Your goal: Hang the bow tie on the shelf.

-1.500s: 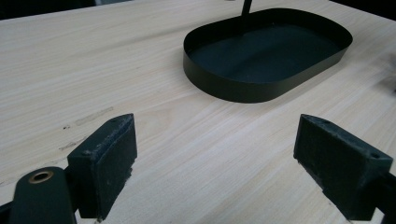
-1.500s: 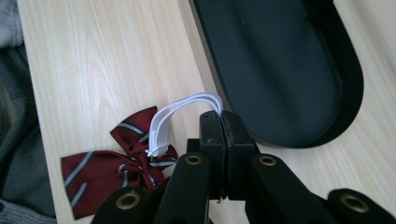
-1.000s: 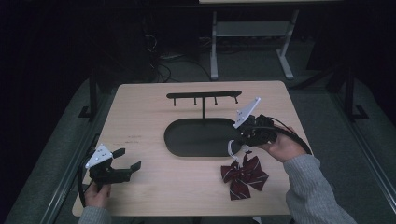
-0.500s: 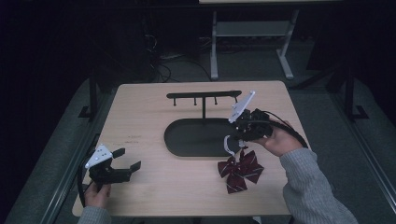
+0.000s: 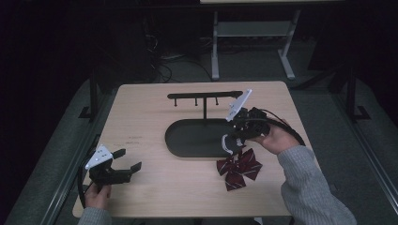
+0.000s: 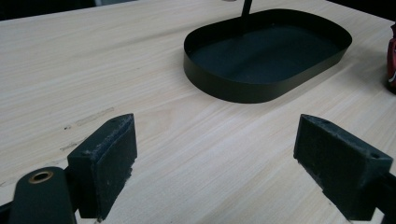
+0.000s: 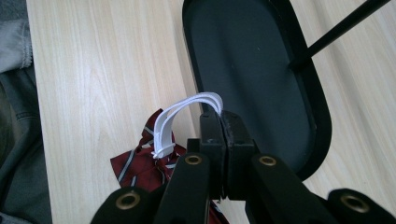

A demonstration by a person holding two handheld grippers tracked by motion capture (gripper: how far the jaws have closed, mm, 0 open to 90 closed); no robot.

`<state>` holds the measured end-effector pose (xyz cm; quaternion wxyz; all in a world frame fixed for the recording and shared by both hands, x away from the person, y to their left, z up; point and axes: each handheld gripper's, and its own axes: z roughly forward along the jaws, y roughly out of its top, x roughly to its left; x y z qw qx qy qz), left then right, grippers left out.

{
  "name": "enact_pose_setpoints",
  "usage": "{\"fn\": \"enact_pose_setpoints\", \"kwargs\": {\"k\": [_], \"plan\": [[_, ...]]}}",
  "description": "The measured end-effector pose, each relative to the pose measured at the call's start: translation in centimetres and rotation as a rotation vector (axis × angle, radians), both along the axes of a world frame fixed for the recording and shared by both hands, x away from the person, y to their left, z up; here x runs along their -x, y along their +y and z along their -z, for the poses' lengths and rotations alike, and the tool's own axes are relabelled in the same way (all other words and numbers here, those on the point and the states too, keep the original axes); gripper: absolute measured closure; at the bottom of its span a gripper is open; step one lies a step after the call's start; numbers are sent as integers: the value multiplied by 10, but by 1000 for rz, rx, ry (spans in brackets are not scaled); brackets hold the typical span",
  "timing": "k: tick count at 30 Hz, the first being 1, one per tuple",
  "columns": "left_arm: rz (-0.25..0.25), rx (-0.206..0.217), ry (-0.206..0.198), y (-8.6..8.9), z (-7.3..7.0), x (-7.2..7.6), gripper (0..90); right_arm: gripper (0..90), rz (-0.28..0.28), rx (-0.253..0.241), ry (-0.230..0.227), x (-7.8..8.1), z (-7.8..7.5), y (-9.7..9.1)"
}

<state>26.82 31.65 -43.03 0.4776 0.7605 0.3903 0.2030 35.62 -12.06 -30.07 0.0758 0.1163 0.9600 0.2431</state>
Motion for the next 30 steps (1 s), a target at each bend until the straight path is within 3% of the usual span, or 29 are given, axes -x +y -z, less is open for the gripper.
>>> {"fn": "enact_pose_setpoints", "kwargs": {"k": [15,30], "plan": [[0,1,-7,0,-1,1,130,879,-9,-18,-1,-10,-14,7],[-9,1,-7,4,-2,2,130,879,-13,-2,-20,-18,-22,13]]}}
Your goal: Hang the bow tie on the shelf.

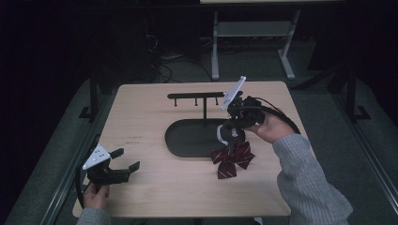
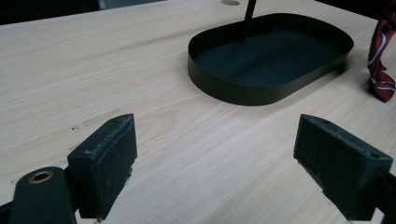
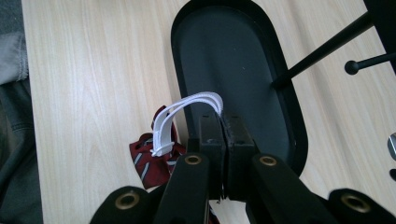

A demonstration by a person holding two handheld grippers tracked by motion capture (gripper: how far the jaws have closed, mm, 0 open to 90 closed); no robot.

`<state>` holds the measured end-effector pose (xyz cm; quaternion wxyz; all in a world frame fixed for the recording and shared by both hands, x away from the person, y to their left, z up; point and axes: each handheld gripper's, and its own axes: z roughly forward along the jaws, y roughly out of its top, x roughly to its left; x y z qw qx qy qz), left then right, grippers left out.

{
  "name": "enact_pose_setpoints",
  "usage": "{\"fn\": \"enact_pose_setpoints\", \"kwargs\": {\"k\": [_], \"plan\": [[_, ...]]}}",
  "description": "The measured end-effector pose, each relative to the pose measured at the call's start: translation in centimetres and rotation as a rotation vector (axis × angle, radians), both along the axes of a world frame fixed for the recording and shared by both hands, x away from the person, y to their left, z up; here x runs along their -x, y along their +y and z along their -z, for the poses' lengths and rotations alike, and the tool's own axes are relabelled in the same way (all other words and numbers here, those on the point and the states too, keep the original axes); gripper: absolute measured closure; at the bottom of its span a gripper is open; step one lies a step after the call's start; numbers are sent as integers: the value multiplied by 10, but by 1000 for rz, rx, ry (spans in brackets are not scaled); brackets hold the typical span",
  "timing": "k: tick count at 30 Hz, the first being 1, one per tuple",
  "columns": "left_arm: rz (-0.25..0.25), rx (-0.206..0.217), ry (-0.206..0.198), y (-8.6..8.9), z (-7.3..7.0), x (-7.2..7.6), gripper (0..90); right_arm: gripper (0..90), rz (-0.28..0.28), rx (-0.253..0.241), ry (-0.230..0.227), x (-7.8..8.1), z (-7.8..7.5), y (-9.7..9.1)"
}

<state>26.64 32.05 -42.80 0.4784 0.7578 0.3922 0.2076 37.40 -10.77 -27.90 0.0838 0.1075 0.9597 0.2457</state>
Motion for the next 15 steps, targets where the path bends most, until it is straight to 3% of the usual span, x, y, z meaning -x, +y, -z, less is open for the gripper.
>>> {"fn": "enact_pose_setpoints", "kwargs": {"k": [15], "plan": [[6,-12,0,-2,1,-1,130,879,6,14,11,-13,-9,6]]}}
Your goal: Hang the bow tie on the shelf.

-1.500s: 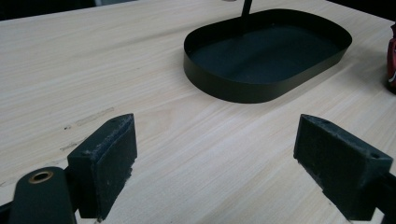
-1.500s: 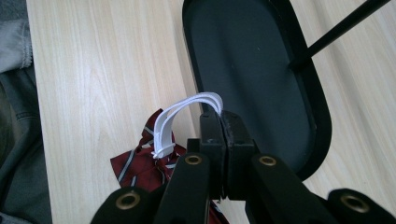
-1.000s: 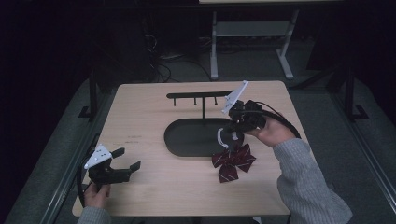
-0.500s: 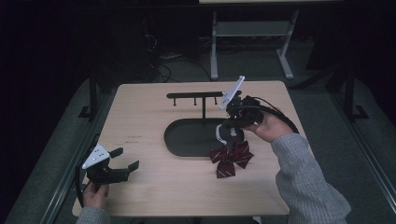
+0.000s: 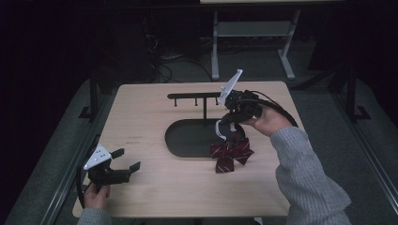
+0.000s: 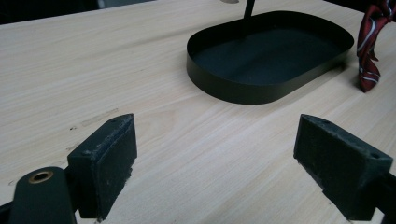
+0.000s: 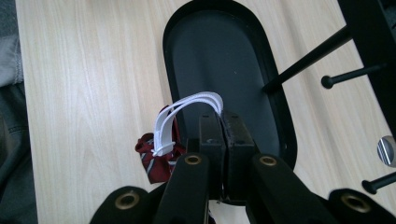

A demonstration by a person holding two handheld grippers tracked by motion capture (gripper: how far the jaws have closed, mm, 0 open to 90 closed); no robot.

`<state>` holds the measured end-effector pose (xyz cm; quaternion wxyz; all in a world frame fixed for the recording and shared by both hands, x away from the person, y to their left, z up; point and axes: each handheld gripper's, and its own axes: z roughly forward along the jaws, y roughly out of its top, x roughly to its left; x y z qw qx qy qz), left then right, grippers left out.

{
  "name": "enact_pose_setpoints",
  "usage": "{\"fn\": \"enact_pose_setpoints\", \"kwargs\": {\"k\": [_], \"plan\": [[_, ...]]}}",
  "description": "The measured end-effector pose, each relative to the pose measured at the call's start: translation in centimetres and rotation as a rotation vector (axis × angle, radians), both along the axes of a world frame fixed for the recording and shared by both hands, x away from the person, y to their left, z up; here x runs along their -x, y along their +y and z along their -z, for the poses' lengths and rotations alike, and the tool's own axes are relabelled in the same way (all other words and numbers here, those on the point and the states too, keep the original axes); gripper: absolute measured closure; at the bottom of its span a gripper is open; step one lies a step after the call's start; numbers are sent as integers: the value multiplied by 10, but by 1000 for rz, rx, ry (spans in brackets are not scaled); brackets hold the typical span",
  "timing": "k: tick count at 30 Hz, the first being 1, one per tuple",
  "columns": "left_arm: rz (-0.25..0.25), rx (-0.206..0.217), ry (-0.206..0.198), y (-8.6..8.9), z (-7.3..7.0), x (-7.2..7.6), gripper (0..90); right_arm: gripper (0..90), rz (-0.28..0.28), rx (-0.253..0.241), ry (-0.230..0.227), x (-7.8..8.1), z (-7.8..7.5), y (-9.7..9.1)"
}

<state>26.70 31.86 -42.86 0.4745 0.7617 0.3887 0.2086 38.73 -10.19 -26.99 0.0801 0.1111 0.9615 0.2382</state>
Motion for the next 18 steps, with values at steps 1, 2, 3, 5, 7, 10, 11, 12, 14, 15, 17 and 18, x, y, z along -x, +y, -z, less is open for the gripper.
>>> {"fn": "enact_pose_setpoints", "kwargs": {"k": [1,2,3,5,7,10,11,12,14,15,17,18], "plan": [[0,0,0,0,0,0,130,879,0,0,0,0,0,0],[0,2,-2,0,0,0,130,878,2,5,0,-1,-1,1],[1,0,-2,0,0,0,130,879,-2,7,-5,-2,-2,2],[1,1,-1,0,0,0,130,878,1,6,-4,-4,-3,3],[2,2,-1,-1,0,0,130,878,4,8,-2,-7,-4,4],[5,3,-1,-1,0,0,130,879,6,14,0,-9,-4,5],[5,3,-1,-1,0,0,130,879,6,14,0,-9,-4,5],[6,-1,1,-1,0,0,130,878,6,12,3,-11,-6,6],[5,0,-3,-1,0,0,130,878,3,17,0,-12,-7,8],[5,0,-3,-1,0,0,130,878,3,20,0,-12,-8,9],[-2,8,-3,-1,0,0,130,878,-1,26,-7,-14,-9,11],[-2,6,-4,0,0,0,130,879,-1,25,-6,-15,-10,11]]}}
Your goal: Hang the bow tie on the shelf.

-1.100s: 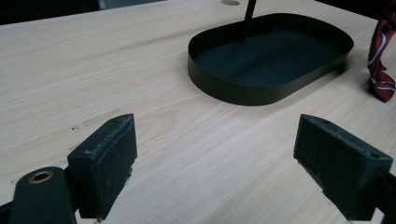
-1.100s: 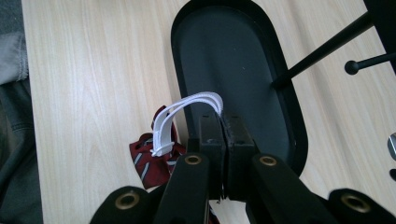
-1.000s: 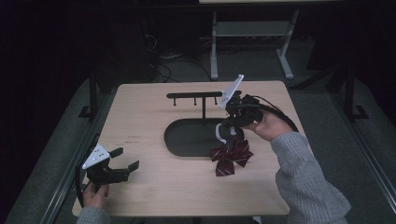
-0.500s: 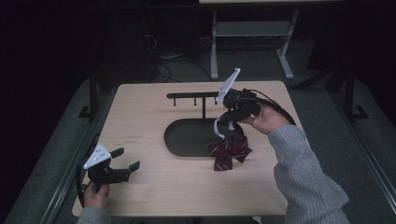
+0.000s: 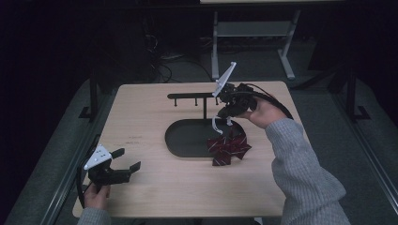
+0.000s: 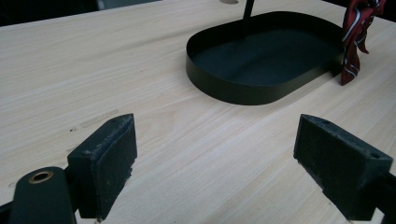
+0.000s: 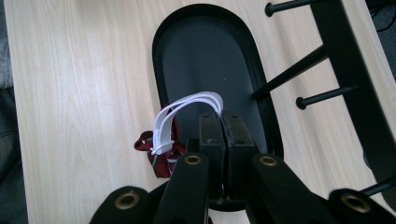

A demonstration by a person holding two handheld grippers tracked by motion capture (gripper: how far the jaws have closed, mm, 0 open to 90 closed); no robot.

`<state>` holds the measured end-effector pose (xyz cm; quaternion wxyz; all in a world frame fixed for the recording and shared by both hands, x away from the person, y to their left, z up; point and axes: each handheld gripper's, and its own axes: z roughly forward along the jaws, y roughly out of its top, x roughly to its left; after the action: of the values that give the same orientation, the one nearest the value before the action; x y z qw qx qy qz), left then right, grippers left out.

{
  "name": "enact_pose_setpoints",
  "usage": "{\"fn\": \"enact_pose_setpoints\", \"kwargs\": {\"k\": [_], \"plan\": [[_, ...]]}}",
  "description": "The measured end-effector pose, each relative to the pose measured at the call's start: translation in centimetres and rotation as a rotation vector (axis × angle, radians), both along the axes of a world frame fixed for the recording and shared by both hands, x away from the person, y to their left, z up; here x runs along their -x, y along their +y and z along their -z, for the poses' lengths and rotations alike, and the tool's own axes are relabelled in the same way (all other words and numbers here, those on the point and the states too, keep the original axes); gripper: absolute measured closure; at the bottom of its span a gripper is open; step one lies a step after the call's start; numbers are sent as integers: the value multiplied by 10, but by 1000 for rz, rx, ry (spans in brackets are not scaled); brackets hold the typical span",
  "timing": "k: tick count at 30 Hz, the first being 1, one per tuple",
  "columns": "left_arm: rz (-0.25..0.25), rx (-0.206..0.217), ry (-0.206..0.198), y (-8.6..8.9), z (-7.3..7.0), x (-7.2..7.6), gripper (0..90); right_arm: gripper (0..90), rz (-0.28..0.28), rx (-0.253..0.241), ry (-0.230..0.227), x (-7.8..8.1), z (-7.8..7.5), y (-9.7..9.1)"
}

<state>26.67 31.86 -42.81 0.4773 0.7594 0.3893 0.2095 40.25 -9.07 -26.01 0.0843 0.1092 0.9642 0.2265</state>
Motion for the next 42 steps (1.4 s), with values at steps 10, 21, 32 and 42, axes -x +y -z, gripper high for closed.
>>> {"fn": "enact_pose_setpoints", "kwargs": {"k": [10,21,32,42], "plan": [[-6,4,-3,1,0,-1,130,878,10,13,0,-11,-4,4],[-2,4,-3,1,0,-1,130,878,25,16,11,-24,-8,6],[-2,7,-1,1,0,-1,130,878,40,18,9,-37,-16,11],[-1,13,-2,1,0,-1,130,878,57,35,21,-49,-15,15]]}}
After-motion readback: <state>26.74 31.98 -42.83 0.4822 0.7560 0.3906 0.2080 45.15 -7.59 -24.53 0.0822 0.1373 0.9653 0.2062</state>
